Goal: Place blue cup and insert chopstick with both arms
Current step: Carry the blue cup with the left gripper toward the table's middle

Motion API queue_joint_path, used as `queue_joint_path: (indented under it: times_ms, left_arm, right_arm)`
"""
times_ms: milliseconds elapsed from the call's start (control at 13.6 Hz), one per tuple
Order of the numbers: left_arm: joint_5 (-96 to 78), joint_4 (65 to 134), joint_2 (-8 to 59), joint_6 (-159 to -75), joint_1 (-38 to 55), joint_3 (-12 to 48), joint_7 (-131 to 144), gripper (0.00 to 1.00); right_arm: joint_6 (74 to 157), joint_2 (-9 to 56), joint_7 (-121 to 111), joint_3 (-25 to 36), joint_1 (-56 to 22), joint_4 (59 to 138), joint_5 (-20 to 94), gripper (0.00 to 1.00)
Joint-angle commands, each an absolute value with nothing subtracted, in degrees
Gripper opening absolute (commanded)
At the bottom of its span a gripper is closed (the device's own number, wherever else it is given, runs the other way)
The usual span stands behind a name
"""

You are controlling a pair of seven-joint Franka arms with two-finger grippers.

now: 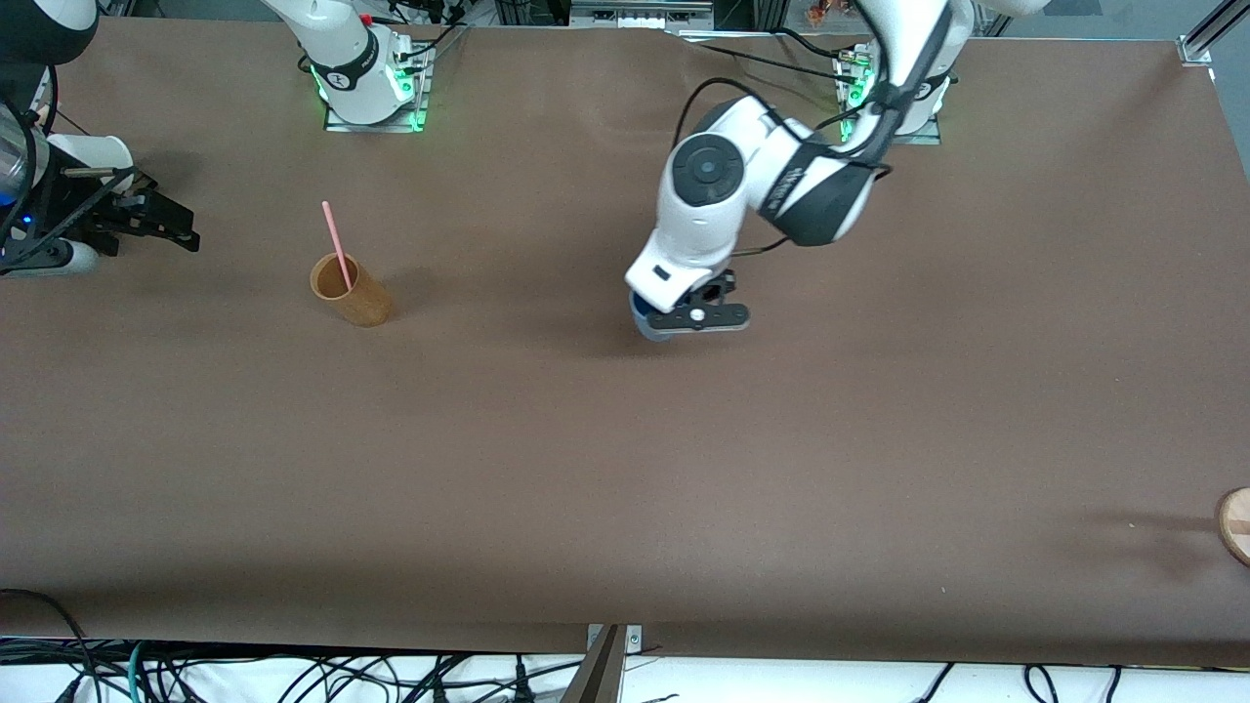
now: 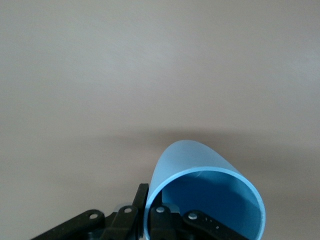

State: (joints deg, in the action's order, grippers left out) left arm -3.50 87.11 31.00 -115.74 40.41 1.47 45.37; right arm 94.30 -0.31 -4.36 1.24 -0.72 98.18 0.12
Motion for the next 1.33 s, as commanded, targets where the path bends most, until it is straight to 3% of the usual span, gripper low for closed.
queue_joint_path:
  times_ms: [0, 221, 516, 811, 885, 1032, 1253]
  left_arm:
    - [-5.36, 77.37, 38.73, -113.64, 44.2, 0.44, 50.86, 0.0]
    - [-5.54, 71.64, 44.46, -113.91, 47.1, 0.44, 56.76, 0.0]
    - [-5.54, 71.1, 48.86, -120.39, 49.57, 0.44, 60.03, 0.0]
    - [-5.54, 71.28, 50.27, -121.46, 49.92, 0.26, 60.03, 0.0]
    - [-5.54, 71.19, 50.19, -121.46, 49.92, 0.26, 60.03, 0.22]
    - [-5.54, 71.19, 49.57, -121.38, 49.75, 0.18, 59.94, 1.0]
    - [-6.41, 70.93, 47.64, -120.59, 48.78, 0.26, 59.15, 1.0]
  right_arm:
    - [93.6, 0.09, -4.22, 1.14, -0.7, 97.03, 0.53, 1.0]
    - [93.6, 0.09, -4.22, 1.14, -0.7, 97.03, 0.53, 1.0]
    - [93.6, 0.09, -4.22, 1.14, -0.7, 97.03, 0.53, 1.0]
    - [93.6, 0.09, -4.22, 1.14, -0.7, 97.03, 0.53, 1.0]
    - [93.52, 0.09, -4.22, 1.14, -0.7, 97.12, 0.53, 1.0]
    - [93.52, 0.09, -3.78, 1.14, -0.7, 97.03, 0.53, 1.0]
    - [93.52, 0.09, -3.78, 1.14, -0.79, 97.03, 0.53, 1.0]
